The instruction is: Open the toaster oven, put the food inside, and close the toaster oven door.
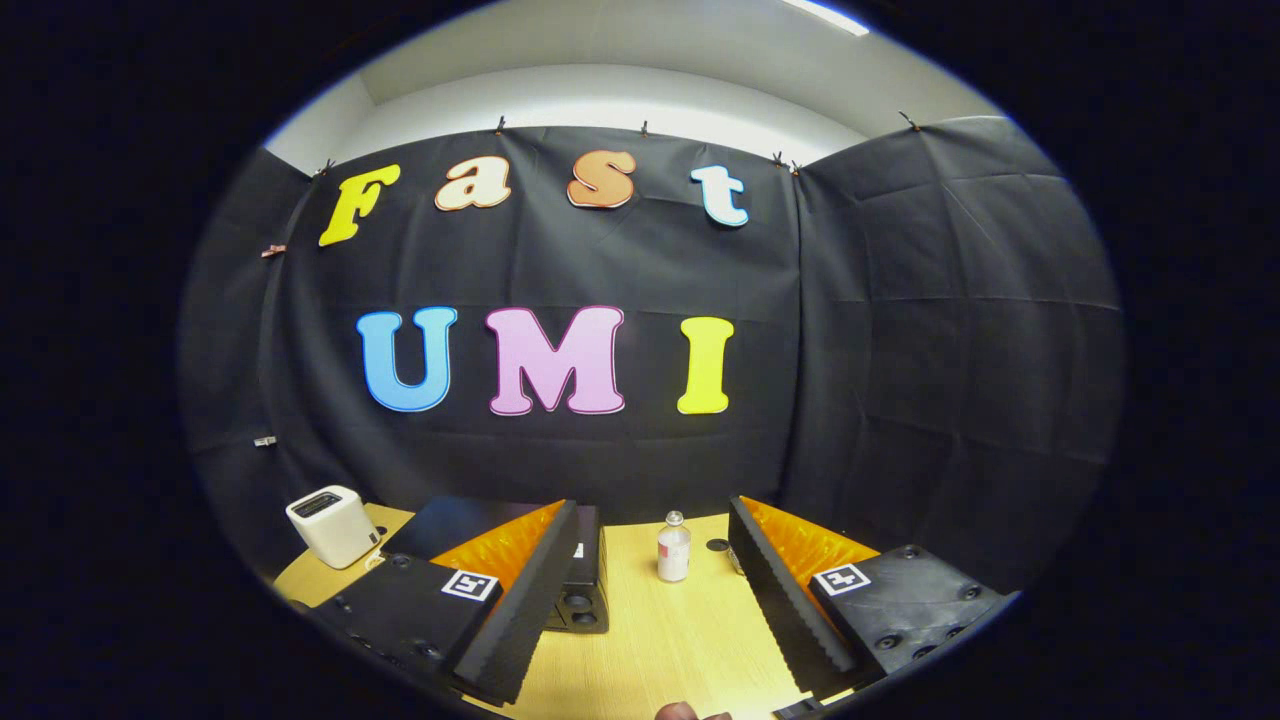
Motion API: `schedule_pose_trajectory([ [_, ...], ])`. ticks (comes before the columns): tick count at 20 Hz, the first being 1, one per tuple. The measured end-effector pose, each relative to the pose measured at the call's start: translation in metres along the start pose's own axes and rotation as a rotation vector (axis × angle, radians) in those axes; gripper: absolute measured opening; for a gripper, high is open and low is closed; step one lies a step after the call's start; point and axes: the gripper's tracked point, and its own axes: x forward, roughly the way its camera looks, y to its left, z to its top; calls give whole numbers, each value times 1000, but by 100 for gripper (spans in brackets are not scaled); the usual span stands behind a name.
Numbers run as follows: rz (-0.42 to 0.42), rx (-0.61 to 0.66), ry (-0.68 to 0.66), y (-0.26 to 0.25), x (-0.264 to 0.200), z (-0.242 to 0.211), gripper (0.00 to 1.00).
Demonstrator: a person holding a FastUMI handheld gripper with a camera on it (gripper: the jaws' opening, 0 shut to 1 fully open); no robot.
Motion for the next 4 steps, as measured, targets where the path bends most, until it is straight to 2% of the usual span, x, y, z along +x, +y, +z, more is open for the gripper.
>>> schedule_pose_trajectory([
  [4, -2, 30, 14, -8, 1, -2, 99],
])
